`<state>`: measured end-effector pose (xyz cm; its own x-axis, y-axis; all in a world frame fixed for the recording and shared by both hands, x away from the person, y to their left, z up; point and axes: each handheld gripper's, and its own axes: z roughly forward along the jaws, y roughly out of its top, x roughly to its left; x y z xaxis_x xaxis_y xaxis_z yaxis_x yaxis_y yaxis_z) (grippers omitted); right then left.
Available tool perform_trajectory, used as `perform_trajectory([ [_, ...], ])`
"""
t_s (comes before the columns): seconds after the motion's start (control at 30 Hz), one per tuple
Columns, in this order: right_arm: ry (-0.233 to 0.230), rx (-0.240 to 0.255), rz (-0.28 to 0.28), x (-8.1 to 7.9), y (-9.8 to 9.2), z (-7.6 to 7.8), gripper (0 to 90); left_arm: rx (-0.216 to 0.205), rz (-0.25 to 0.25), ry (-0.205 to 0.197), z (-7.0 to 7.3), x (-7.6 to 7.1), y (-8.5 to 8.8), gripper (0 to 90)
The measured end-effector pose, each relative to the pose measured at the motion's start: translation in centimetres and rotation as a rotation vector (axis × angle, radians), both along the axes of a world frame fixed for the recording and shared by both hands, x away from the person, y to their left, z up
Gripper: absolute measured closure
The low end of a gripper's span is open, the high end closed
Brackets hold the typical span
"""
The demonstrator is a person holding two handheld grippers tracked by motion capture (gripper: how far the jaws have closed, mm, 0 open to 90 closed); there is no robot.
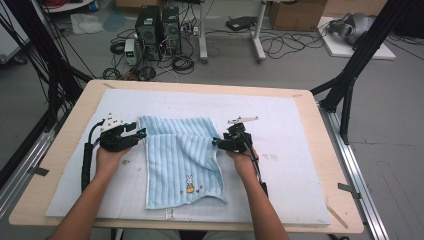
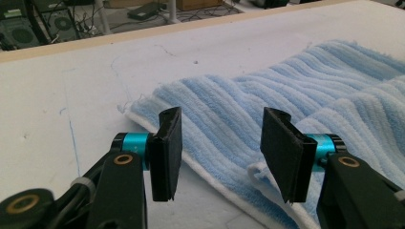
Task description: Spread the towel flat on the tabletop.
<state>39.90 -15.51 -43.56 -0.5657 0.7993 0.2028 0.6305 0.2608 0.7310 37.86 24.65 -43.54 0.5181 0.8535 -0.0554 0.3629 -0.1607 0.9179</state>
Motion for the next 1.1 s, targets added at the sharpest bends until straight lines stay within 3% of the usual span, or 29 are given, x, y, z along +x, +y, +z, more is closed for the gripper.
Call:
perform_trajectory([
  [0.03,0.0,0.0,0.0,0.0,0.0,0.0,56.3,0.001,-0.004,0.003,0.0,0.0,0.1,49.7],
  [0.07,0.005,-0.023,0.022,0.1,0.2,-0.2,68.1,-0.002,0.003,0.002,0.0,0.0,0.1,49.7],
  [0.1,0.026,-0.081,0.058,-0.1,0.3,-0.5,83.3,-0.007,0.004,0.001,0.0,-0.1,0.2,49.8],
  [0.13,0.028,-0.082,0.083,-0.3,0.2,-0.6,86.2,-0.007,0.004,0.001,0.0,-0.1,0.2,49.8],
  [0.23,0.041,-0.083,0.129,-0.9,-0.2,-0.3,87.4,-0.011,0.005,0.0,0.0,-0.2,0.4,49.8],
  [0.27,0.024,-0.083,0.163,-1.9,-0.9,0.3,87.5,-0.013,0.006,-0.001,0.0,-0.2,0.4,49.8],
  [0.37,0.026,-0.057,0.196,-2.9,-1.7,0.7,87.6,-0.018,0.008,0.0,0.1,-0.3,0.4,49.8],
  [0.47,0.044,-0.044,0.238,-5.1,-3.5,1.2,87.5,-0.02,0.006,-0.004,0.1,-0.3,0.4,49.8],
  [0.5,0.072,-0.053,0.264,-6.1,-4.4,1.1,87.5,-0.019,0.004,-0.004,0.1,-0.3,0.3,49.8],
  [0.53,0.072,-0.053,0.264,-6.1,-4.4,1.1,87.5,-0.02,0.002,-0.005,0.1,-0.3,0.3,49.8],
  [0.57,0.121,-0.053,0.294,-7.0,-5.1,0.7,86.8,-0.022,0.001,-0.003,0.1,-0.3,0.2,49.8],
  [0.6,0.121,-0.053,0.294,-7.0,-5.1,0.7,86.8,-0.021,0.0,-0.004,0.1,-0.3,0.2,49.8],
  [0.63,0.146,-0.058,0.329,-7.6,-5.4,0.3,80.9,-0.021,0.001,-0.003,0.0,-0.3,0.1,49.8],
  [0.67,0.133,-0.044,0.337,-7.8,-5.6,0.3,76.5,-0.022,-0.001,-0.005,0.0,-0.3,0.0,49.8],
  [0.77,0.08,-0.001,0.301,-7.7,-6.0,0.7,67.5,-0.019,-0.003,-0.009,0.1,-0.3,0.0,49.8],
  [0.8,0.032,0.08,0.249,-7.2,-6.6,1.2,58.6,-0.021,-0.003,-0.01,0.1,-0.2,0.0,49.8],
  [0.83,0.003,0.107,0.211,-6.8,-6.8,1.5,54.4,-0.024,-0.004,-0.011,0.1,-0.2,0.0,49.8],
  [0.87,0.003,0.107,0.211,-6.8,-6.8,1.5,54.4,-0.025,-0.001,-0.014,0.1,-0.2,0.0,49.8],
  [0.9,-0.045,0.131,0.136,-5.9,-7.3,2.0,49.2,-0.027,-0.003,-0.014,0.1,-0.2,0.0,49.7],
  [0.93,-0.045,0.131,0.136,-5.9,-7.3,2.0,49.2,-0.03,-0.005,-0.016,0.1,-0.2,0.1,49.7],
  [1.03,-0.111,0.139,0.026,-4.3,-7.5,2.2,46.6,-0.041,-0.011,-0.019,0.1,-0.2,0.1,47.8],
  [1.1,-0.109,0.128,-0.022,-3.0,-7.3,1.9,44.8,-0.044,-0.015,-0.019,0.1,-0.2,0.0,44.5],
])
